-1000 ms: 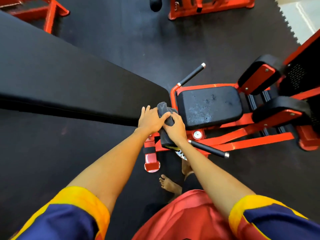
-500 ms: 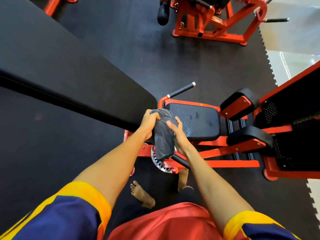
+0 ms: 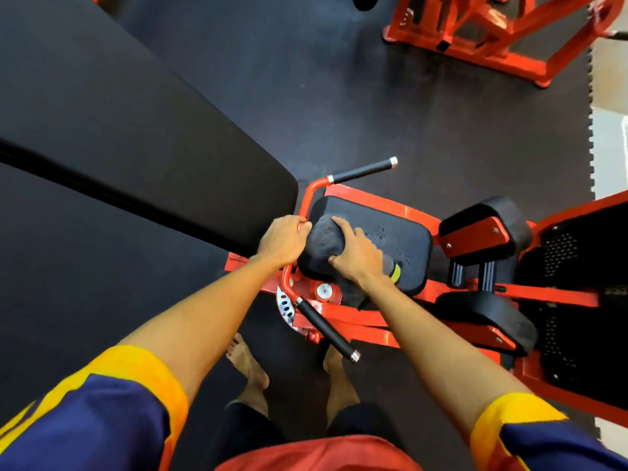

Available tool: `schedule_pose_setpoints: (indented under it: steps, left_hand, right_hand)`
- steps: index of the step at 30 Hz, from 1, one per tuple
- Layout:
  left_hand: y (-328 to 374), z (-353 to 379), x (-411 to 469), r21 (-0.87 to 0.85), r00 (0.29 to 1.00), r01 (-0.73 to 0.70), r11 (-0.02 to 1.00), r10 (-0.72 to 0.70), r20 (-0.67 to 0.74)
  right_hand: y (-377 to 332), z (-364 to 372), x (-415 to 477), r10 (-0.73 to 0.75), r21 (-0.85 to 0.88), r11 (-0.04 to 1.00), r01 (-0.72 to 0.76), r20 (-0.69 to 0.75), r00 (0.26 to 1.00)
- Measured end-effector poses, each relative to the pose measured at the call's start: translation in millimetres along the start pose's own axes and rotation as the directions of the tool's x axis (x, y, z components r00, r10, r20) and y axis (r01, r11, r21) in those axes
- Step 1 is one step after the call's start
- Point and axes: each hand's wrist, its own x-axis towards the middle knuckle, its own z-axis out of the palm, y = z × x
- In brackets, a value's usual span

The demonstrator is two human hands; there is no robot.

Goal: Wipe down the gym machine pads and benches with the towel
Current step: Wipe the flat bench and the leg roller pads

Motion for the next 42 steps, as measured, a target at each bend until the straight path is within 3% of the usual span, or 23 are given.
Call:
schedule_pose_setpoints:
  steps: [3, 6, 12, 16, 21, 26, 28, 31, 34, 38, 42]
  left_hand:
    - [-18, 8, 23, 0.472, 0.980, -0.177, 0.864, 0.197, 0.007]
    - [-28, 11, 38, 0.694, 0.977, -0.190, 0.694, 0.204, 0.063]
    - [-51, 14, 52, 0.896, 0.964, -0.205, 0.393, 0.240, 0.115]
    - [-60, 21, 52, 0.945, 0.949, -0.216, 0.246, 0.282, 0.143]
    - [-61, 24, 56, 0.957, 0.950, -0.200, 0.212, 0.279, 0.137]
    - [-62, 24, 58, 0.955, 0.946, -0.193, 0.225, 0.303, 0.120]
    - [-63, 25, 58, 0.954, 0.943, -0.190, 0.231, 0.314, 0.112]
    - [-61, 26, 59, 0.958, 0.943, -0.185, 0.219, 0.314, 0.110]
    - [-61, 26, 59, 0.962, 0.944, -0.182, 0.205, 0.311, 0.113]
    - [-62, 26, 57, 0.962, 0.946, -0.176, 0.210, 0.307, 0.106]
    - [-60, 24, 57, 0.963, 0.944, -0.178, 0.201, 0.311, 0.110]
  right_hand:
    - [9, 10, 35, -0.121, -0.222, 0.966, 0.130, 0.054, 0.991]
    - [18, 29, 68, -0.168, -0.349, 0.910, 0.222, 0.179, 0.969]
    - [32, 76, 99, -0.347, -0.530, 0.733, 0.425, 0.247, 0.905]
    - [33, 85, 118, -0.388, -0.542, 0.713, 0.445, 0.223, 0.894]
    - [9, 101, 111, -0.411, -0.475, 0.735, 0.484, 0.256, 0.875]
    - [49, 96, 103, -0.697, -0.392, 0.468, 0.792, 0.388, 0.604]
    - [59, 78, 125, -0.705, -0.421, 0.510, 0.750, 0.294, 0.645]
    - [42, 57, 153, -0.466, -0.489, 0.677, 0.550, 0.294, 0.834]
    - [11, 78, 136, -0.395, -0.523, 0.680, 0.514, 0.331, 0.857]
    - [26, 111, 84, -0.591, -0.472, 0.499, 0.727, 0.427, 0.684]
    - [61, 93, 93, -0.718, -0.393, 0.354, 0.849, 0.468, 0.516]
